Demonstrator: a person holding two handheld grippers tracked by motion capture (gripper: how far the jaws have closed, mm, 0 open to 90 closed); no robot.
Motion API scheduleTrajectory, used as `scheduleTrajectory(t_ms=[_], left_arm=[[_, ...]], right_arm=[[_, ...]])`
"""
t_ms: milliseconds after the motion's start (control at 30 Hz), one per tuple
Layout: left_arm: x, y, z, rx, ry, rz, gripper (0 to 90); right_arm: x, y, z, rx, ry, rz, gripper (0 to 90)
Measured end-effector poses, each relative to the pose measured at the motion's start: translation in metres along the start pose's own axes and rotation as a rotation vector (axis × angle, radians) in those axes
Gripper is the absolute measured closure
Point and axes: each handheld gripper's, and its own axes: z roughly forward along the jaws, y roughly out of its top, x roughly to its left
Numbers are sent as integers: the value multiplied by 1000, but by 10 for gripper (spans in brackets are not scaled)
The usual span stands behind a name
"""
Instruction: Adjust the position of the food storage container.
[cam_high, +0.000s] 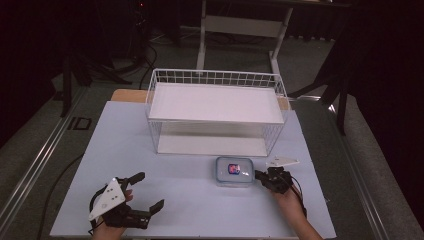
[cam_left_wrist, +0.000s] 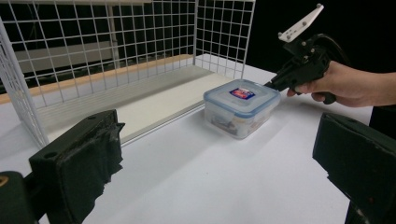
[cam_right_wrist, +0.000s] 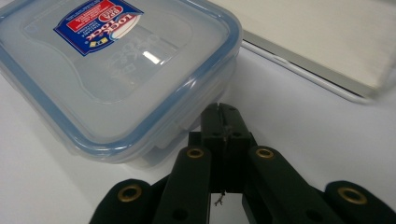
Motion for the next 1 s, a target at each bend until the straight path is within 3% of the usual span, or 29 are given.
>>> scheduleTrajectory(t_ms=[233, 1000], left_arm=[[0, 0, -1, 0, -2, -1, 22], [-1, 0, -1, 0, -12, -7, 22]], right_arm=[[14, 9, 12, -3, 27, -22, 900], [40, 28, 40, -18, 82, -36, 900]])
